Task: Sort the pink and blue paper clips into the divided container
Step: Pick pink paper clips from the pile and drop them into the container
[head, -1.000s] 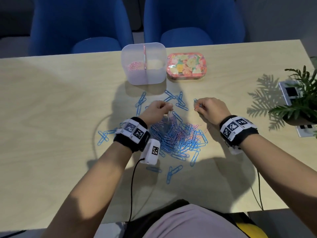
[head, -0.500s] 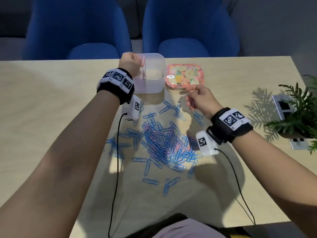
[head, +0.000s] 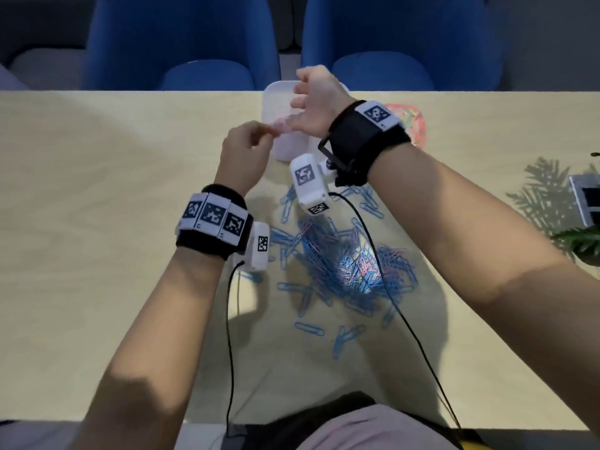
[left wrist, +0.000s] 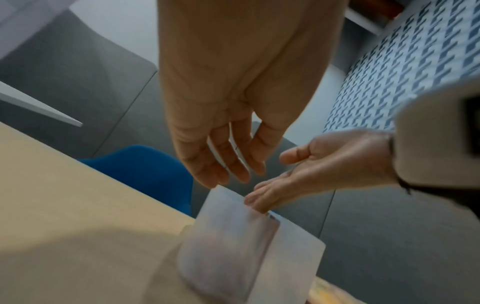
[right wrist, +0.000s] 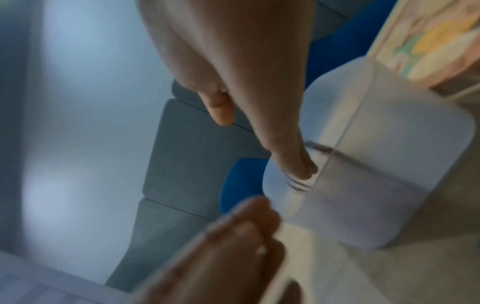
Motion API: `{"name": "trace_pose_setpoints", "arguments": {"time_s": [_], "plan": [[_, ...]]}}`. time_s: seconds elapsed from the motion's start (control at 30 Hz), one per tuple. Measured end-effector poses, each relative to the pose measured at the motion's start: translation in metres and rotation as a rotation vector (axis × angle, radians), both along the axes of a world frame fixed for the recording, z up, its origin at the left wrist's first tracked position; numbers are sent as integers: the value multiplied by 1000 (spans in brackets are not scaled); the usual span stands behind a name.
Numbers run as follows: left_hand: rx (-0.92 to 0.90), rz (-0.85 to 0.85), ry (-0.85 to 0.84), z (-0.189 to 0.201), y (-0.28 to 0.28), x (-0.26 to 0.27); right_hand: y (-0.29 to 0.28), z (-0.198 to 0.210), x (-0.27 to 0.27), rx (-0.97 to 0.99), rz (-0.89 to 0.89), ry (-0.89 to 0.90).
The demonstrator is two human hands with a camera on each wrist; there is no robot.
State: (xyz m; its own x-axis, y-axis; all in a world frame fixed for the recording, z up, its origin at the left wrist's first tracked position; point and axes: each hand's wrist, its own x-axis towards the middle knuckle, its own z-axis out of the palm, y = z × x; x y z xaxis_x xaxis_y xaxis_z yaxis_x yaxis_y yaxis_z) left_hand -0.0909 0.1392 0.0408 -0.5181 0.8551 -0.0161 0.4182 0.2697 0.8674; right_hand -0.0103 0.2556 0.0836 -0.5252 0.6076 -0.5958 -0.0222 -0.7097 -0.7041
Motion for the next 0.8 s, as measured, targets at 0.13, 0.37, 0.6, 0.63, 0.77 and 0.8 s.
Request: {"name": "trace_pose_setpoints", "arguments": {"time_s": [0.13,0.37,0.6,0.63,0.77,0.8], "plan": [[-209,-141,43,-16,-40,8,-12,7,14,76,7,16],[-381,-312,178,-55,-66,43,-73,-46,106,640,333,-457],[-459,-300,321,-62,-48,70,-123,-87,120,891,692,-875],[-464,-299,322,-62,-47,71,-128,-88,118,944,723,-897],[-428,-258,290,-63,-50,67,-141,-94,111,1115,784,-962],[-413,-249,288,-63,-52,65,-144,-94,111,1135,779,-979]]}}
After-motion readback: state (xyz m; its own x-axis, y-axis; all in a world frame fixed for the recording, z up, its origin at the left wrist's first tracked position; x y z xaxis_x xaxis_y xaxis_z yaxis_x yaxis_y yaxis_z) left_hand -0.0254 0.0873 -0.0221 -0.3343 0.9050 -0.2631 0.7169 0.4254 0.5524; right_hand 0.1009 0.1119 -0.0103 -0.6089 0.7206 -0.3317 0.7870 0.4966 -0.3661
